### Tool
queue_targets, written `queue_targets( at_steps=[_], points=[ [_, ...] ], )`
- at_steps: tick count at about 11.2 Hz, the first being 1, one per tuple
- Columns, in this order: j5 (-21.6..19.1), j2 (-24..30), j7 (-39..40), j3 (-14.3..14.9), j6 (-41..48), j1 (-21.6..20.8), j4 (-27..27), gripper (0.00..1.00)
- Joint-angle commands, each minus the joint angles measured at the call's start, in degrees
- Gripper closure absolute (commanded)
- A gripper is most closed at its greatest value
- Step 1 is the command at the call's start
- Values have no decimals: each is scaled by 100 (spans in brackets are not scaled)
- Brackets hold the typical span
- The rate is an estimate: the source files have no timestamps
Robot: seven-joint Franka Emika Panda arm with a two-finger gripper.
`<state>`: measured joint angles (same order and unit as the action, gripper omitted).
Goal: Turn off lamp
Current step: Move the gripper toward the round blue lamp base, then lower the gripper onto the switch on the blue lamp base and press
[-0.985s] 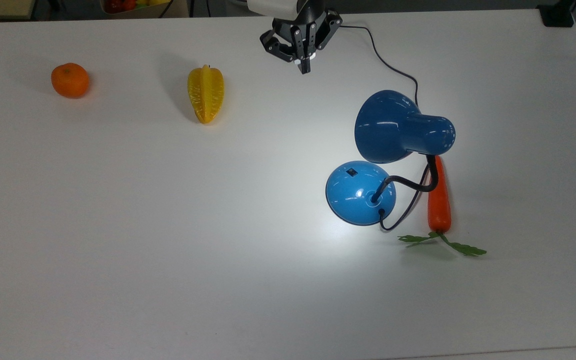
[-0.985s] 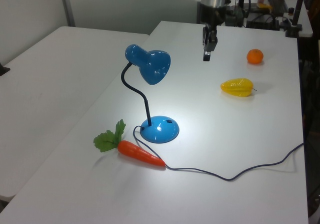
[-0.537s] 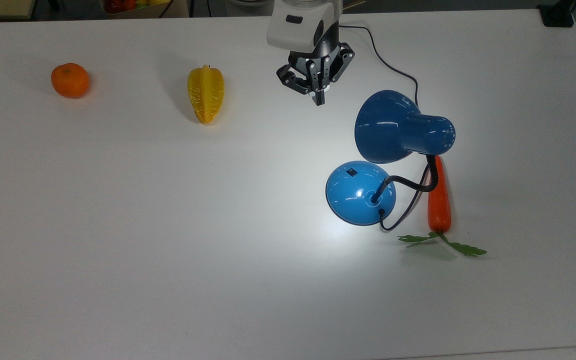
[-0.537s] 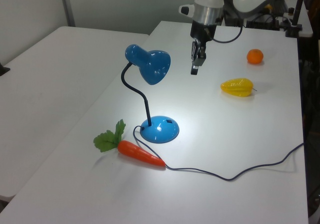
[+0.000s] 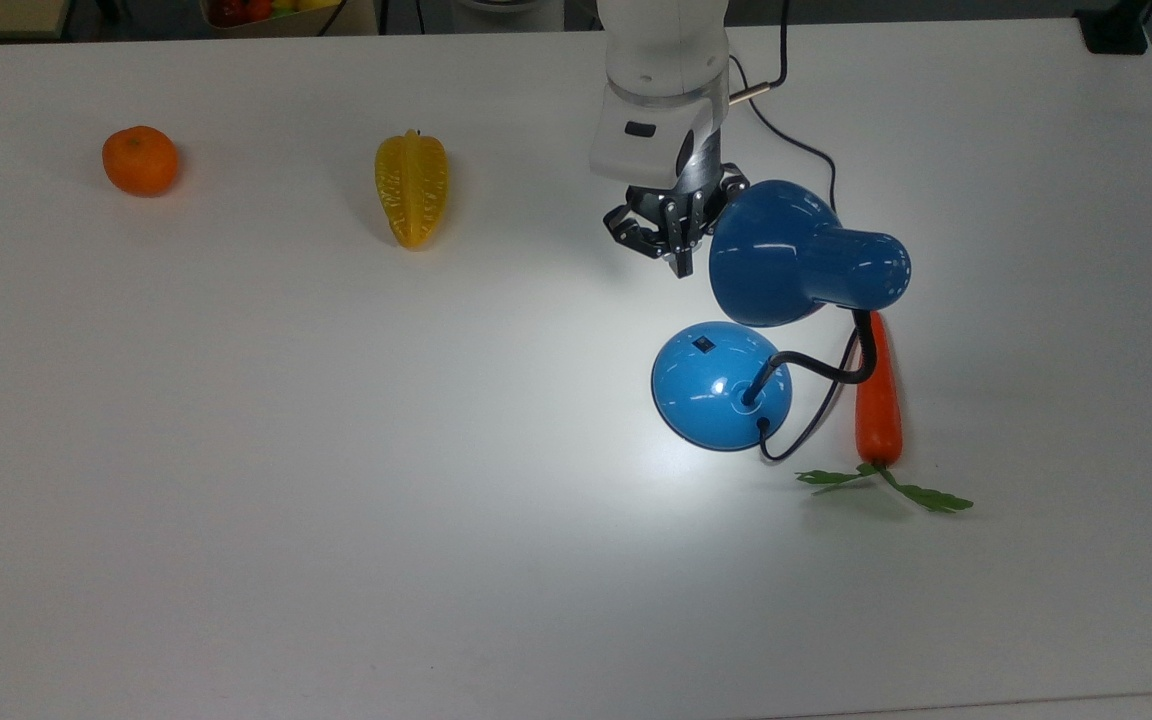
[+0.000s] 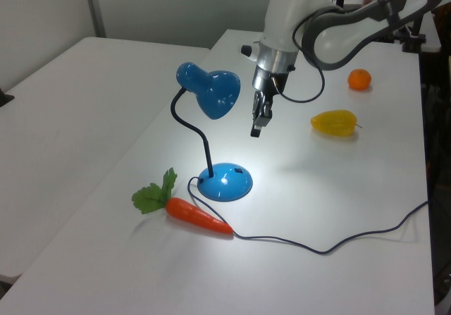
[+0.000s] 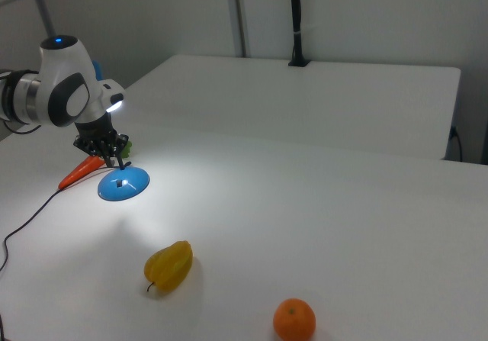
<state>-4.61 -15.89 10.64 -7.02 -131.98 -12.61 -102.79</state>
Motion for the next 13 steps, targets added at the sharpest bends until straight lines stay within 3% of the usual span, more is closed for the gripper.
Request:
queue_targets(
  at_steps=[1,8,13],
  points=[
    [-5,-256,-106,25,-511,-75,-4,100],
    [118,-862,-316,34,-1390,-215,5,100],
    [127,-951,-457,34,-1453,-242,-30,100]
  ],
)
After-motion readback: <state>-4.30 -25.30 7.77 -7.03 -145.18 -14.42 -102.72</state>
